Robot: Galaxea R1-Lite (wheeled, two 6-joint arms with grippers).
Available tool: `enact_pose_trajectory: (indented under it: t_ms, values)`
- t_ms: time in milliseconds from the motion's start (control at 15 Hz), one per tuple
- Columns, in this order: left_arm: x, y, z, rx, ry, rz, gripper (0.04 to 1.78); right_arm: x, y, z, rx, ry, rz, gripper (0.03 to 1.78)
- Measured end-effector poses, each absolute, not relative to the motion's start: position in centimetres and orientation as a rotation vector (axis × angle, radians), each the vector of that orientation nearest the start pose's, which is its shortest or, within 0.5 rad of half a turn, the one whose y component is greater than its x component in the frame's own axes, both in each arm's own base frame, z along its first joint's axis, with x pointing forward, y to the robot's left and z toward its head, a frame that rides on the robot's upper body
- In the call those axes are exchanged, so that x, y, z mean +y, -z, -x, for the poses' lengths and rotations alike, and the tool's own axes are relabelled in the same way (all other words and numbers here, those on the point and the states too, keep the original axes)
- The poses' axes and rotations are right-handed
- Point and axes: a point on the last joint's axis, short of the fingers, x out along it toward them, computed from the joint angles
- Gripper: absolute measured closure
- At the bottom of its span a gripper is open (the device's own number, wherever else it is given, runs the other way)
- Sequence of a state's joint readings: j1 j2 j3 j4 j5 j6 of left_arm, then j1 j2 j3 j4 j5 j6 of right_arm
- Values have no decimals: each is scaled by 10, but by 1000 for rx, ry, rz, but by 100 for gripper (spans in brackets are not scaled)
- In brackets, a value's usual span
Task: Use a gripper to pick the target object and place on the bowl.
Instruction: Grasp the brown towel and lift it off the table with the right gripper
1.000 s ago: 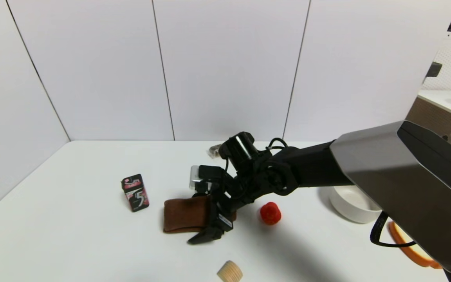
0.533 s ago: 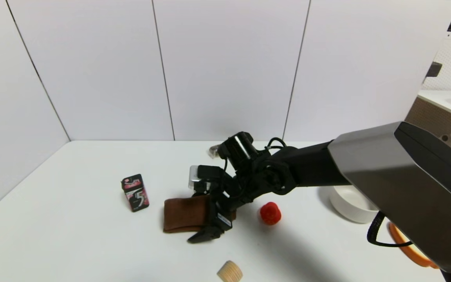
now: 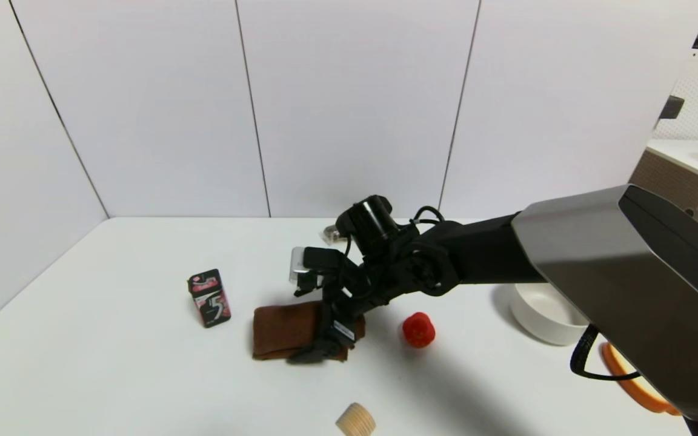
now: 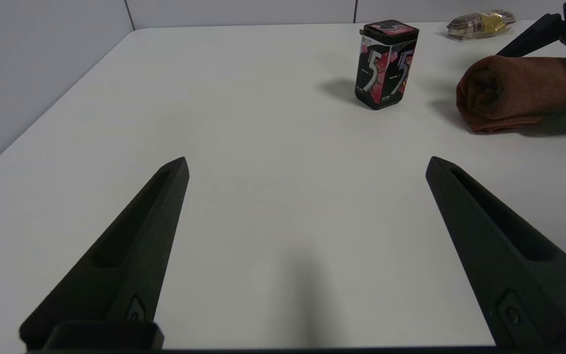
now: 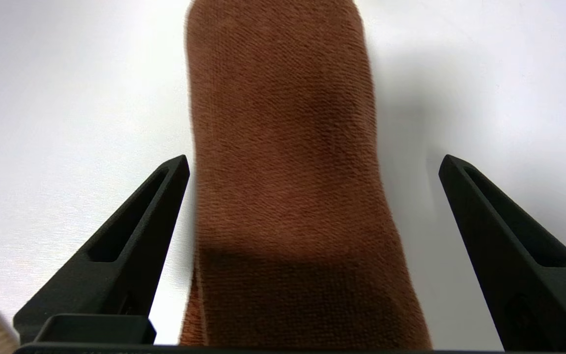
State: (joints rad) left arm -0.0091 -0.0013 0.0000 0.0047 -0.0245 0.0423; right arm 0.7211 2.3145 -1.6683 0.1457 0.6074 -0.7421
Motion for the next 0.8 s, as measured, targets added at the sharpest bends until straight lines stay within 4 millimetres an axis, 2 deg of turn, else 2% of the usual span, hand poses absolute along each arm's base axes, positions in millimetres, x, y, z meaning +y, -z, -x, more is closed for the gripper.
enact_pose_trajectory:
  t_ms: [800]
  values:
    - [0, -75, 23, 3, 34, -42, 11, 310, -98, -330, 363, -1522, 665, 6]
